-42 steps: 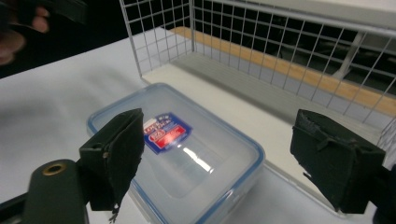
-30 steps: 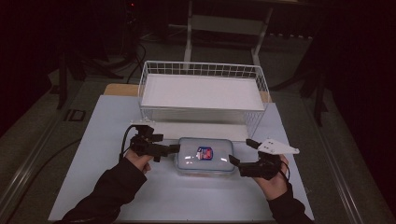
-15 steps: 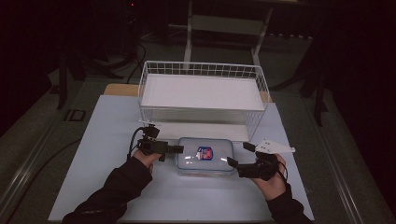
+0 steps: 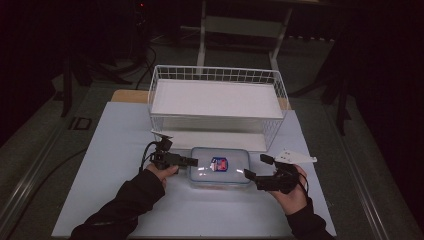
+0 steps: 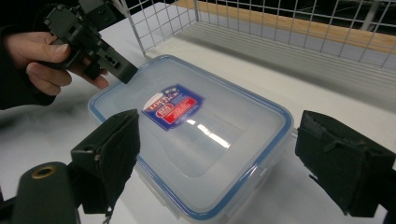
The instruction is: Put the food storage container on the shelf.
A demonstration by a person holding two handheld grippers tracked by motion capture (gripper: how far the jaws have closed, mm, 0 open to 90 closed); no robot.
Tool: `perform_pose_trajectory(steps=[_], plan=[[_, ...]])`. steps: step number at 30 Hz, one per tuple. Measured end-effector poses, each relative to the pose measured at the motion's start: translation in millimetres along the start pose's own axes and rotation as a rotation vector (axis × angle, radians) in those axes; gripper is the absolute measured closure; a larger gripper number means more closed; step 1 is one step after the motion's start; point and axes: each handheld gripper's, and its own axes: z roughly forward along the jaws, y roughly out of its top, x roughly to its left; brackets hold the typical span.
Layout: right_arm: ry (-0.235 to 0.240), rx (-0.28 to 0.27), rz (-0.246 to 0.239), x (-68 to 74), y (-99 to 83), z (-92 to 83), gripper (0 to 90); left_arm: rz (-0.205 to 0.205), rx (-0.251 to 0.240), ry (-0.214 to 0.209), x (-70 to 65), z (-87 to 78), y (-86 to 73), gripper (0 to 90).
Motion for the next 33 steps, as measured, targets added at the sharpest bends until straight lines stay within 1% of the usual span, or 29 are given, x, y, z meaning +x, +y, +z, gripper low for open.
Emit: perform_pose_trajectory(steps=[3, 6, 7, 9, 11, 12, 14, 15, 16, 17, 19, 20, 21, 24, 26, 28, 29, 30, 31, 32, 33], plan=[[0.0, 0.0, 0.002, -0.7, -0.4, -1.0, 13.8, -0.022, 0.002, -0.01, 3.3, 0.9, -0.5, 36.5], [-0.004, -0.001, 0.008, -1.7, -0.7, -2.1, 13.8, -0.046, 0.005, -0.043, 7.3, 1.0, -0.9, 37.6], [-0.003, -0.002, 0.008, -2.2, -0.7, -2.4, 13.8, -0.052, 0.001, -0.047, 8.4, 0.6, -0.9, 38.4], [-0.007, -0.002, 0.01, -2.9, -0.7, -3.1, 13.8, -0.066, 0.012, -0.061, 10.7, 0.7, -0.7, 38.9], [-0.008, -0.001, 0.012, -3.9, -0.6, -3.7, 14.0, -0.083, 0.025, -0.089, 12.6, 1.9, -1.1, 40.5], [-0.01, -0.001, 0.012, -4.1, -0.6, -3.9, 14.0, -0.085, 0.039, -0.1, 13.0, 3.3, -1.5, 40.6], [-0.008, 0.002, 0.014, -4.4, -0.7, -3.9, 14.0, -0.084, 0.04, -0.104, 13.5, 3.2, -1.4, 40.3], [-0.01, 0.008, 0.02, -4.9, -1.4, -3.9, 14.1, -0.088, 0.041, -0.117, 15.6, 0.9, -0.8, 42.8], [-0.009, 0.01, 0.021, -5.4, -1.7, -3.5, 14.2, -0.084, 0.033, -0.123, 15.8, -2.2, -0.2, 47.4], [-0.006, 0.014, 0.029, -6.2, -2.4, -3.1, 14.2, -0.067, 0.04, -0.116, 15.3, -2.8, 0.0, 49.4], [-0.002, 0.022, 0.041, -8.2, -3.9, -1.6, 14.5, -0.06, 0.04, -0.11, 14.2, -3.0, -0.2, 49.5], [0.001, 0.028, 0.053, -9.1, -4.8, -0.6, 14.5, -0.052, 0.043, -0.11, 13.9, -3.2, -0.1, 49.5], [0.007, 0.033, 0.065, -10.2, -5.8, 0.6, 14.5, -0.053, 0.039, -0.109, 13.4, -3.4, -0.6, 49.6], [0.018, 0.057, 0.091, -13.4, -8.7, 4.4, 14.5, -0.038, 0.032, -0.113, 12.3, -4.9, -2.4, 50.5], [0.02, 0.075, 0.107, -15.6, -10.5, 6.9, 15.9, -0.019, 0.029, -0.121, 11.5, -6.4, -3.9, 51.3], [0.019, 0.107, 0.125, -19.3, -13.1, 11.5, 16.2, -0.015, 0.025, -0.124, 11.7, -7.2, -4.8, 52.5], [0.021, 0.113, 0.143, -21.6, -14.5, 13.4, 16.2, 0.0, 0.019, -0.135, 11.1, -9.0, -6.6, 53.2], [0.031, 0.123, 0.163, -24.2, -15.5, 15.0, 16.3, 0.002, 0.017, -0.137, 11.1, -9.6, -7.3, 53.8], [0.042, 0.13, 0.184, -26.0, -16.3, 16.6, 16.6, 0.013, 0.015, -0.143, 10.1, -10.5, -8.3, 54.3], [0.042, 0.13, 0.184, -26.0, -16.3, 16.6, 16.6, 0.013, 0.015, -0.143, 10.1, -10.5, -8.3, 54.5], [0.052, 0.143, 0.207, -28.8, -17.3, 18.4, 17.1, 0.026, 0.016, -0.142, 8.9, -11.4, -9.1, 54.5]])
